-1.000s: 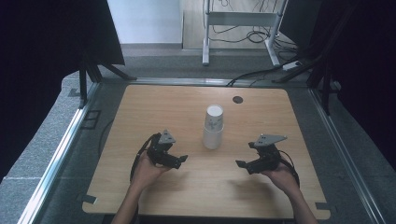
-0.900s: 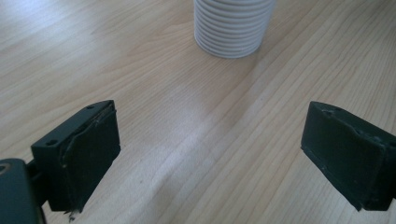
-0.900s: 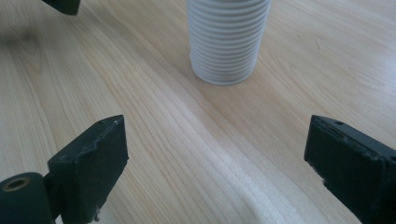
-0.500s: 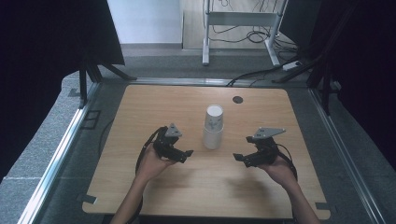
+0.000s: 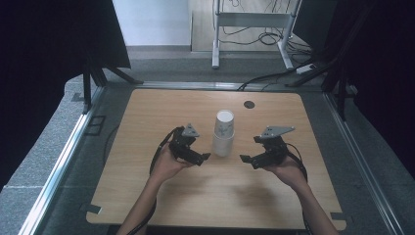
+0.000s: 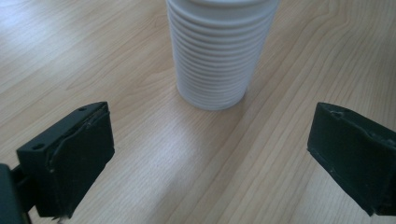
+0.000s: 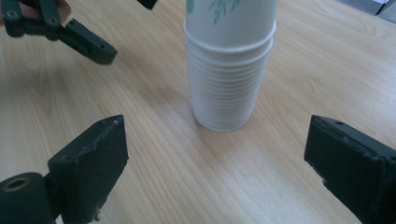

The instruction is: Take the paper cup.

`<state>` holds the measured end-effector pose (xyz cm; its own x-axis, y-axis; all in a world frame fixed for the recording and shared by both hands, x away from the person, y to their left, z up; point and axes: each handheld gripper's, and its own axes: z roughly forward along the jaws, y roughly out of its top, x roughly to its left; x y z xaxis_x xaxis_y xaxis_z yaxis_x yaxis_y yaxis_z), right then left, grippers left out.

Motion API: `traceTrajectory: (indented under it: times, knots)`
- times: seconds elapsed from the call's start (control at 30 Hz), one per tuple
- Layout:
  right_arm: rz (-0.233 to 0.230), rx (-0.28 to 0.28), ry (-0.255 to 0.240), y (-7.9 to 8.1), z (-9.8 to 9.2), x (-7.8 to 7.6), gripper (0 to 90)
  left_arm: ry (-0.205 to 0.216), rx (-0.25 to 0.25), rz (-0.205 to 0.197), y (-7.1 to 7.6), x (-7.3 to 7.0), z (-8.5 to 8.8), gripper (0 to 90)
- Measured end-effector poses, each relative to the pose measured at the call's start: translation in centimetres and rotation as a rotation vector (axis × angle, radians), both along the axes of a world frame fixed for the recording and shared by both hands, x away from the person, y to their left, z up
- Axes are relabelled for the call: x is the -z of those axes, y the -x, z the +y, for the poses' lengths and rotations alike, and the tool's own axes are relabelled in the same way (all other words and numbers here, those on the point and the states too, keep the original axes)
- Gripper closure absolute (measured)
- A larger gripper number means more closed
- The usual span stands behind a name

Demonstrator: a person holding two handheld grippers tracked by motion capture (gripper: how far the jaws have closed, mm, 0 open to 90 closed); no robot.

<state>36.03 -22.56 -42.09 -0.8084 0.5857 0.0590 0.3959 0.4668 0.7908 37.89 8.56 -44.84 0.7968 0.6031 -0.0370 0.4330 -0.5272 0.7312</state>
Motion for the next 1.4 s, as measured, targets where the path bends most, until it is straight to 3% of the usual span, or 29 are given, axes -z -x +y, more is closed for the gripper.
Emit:
traceTrajectory:
  times: [0.13, 0.27, 0.83, 1.1, 1.4]
  knots:
    - [0.001, -0.007, -0.013, -0.4, 0.2, -0.4, 5.2, 0.017, 0.004, 0.006, -0.4, 0.0, -0.1, 0.2]
    - [0.003, -0.034, -0.036, -0.9, 0.6, -0.9, 2.8, 0.007, 0.016, 0.0, -0.9, 0.0, -0.5, 0.9]
    - [-0.011, -0.01, -0.026, -3.0, 2.3, -2.2, 7.1, -0.005, 0.053, -0.012, -2.6, -0.4, -3.0, 2.1]
    - [-0.01, -0.009, -0.029, -3.8, 2.8, -2.6, 10.0, 0.023, 0.063, -0.014, -3.1, -0.6, -3.7, 3.7]
    - [-0.008, -0.007, -0.024, -4.9, 3.9, -3.1, 12.6, 0.027, 0.075, -0.015, -3.6, -0.4, -4.4, 6.0]
